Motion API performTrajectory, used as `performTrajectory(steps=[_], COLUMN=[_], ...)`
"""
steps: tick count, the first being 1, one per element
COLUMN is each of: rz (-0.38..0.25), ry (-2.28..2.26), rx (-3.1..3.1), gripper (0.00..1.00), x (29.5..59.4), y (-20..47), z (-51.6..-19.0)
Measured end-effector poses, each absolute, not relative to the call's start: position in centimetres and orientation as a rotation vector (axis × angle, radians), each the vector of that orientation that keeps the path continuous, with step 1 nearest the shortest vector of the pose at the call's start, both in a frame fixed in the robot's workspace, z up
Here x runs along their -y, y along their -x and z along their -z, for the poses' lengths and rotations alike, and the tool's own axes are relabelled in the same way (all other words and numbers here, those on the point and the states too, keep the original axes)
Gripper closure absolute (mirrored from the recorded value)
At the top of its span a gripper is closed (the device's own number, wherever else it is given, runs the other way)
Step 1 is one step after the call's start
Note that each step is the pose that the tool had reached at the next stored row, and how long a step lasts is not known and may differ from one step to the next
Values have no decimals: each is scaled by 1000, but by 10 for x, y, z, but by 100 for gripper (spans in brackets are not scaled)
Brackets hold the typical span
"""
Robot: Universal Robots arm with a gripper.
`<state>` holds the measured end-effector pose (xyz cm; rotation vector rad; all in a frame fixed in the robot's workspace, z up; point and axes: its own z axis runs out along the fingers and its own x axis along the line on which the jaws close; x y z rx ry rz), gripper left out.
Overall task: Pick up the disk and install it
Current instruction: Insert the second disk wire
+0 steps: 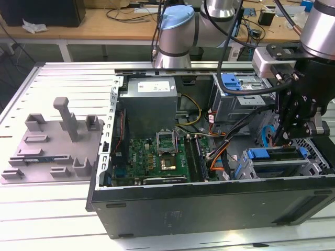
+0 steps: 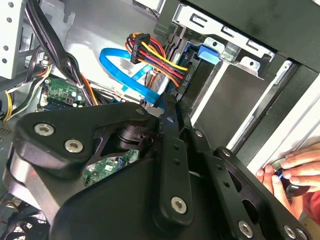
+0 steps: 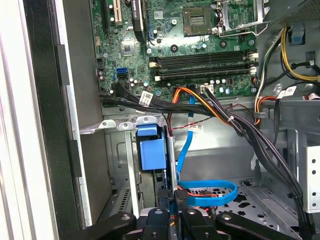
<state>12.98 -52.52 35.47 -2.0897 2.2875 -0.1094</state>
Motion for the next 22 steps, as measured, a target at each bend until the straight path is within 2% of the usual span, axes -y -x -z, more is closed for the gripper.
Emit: performTrajectory(steps=[22], rz=[110], ry=[2090], rx=[-2288], gripper=[84], x=[529], y=[-131], z=[-354])
